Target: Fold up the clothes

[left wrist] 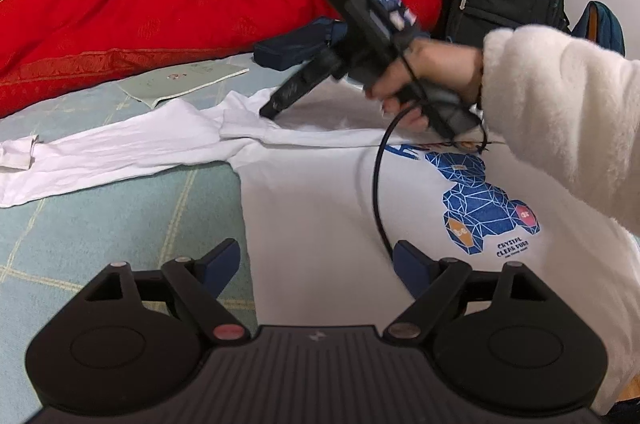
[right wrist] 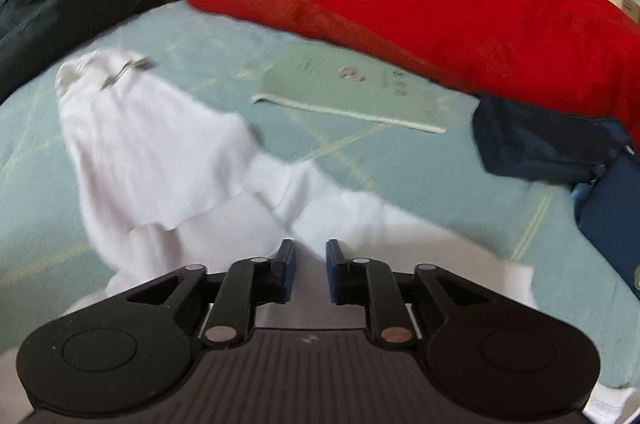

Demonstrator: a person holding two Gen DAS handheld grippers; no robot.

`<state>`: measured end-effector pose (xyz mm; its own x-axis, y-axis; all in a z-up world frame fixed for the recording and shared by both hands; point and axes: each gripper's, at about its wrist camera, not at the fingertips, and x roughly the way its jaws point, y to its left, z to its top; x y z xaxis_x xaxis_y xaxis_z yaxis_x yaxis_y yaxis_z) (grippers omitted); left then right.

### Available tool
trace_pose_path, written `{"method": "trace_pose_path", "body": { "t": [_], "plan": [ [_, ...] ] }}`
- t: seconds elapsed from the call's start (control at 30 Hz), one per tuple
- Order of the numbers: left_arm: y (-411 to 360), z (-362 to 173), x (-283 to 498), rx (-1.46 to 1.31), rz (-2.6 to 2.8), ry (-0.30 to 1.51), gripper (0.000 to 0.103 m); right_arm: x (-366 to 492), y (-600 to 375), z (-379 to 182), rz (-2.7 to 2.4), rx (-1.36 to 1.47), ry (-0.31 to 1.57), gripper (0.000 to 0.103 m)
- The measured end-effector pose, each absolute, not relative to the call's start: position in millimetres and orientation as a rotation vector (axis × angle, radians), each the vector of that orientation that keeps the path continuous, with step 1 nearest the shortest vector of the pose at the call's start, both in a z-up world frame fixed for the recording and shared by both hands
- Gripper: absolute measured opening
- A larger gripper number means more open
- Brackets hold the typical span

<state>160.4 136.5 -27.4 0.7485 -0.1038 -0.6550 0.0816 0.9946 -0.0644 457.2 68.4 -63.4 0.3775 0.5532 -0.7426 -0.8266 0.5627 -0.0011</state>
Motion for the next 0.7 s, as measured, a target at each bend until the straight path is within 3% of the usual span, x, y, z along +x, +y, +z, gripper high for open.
{"method": "trace_pose_path", "body": {
  "t": [0.13, 0.27, 0.47, 0.7],
  "plan": [
    [134.7, -24.9, 156.9, -0.037, -0.122, 0.705, 0.085, 458.0, 26.9, -29.0, 0.837, -0.379, 0.735, 0.035],
    [131.2, -25.8, 161.3, -0.042, -0.136, 0.705, 0.085, 449.5, -40.5, -5.7, 0.717, -0.325, 0.762, 0.047],
    [122.7, -30.7, 167.3, -0.060, -0.177, 0.736, 0.085, 454.8, -118.4, -43.4, 0.514, -0.213, 0.918, 0.048],
    [124.0, -30.2, 164.0, -0.068, -0.175, 0.759, 0.085, 469.0, -120.7, -54.9, 0.381, -0.130, 0.865, 0.057]
  ]
}}
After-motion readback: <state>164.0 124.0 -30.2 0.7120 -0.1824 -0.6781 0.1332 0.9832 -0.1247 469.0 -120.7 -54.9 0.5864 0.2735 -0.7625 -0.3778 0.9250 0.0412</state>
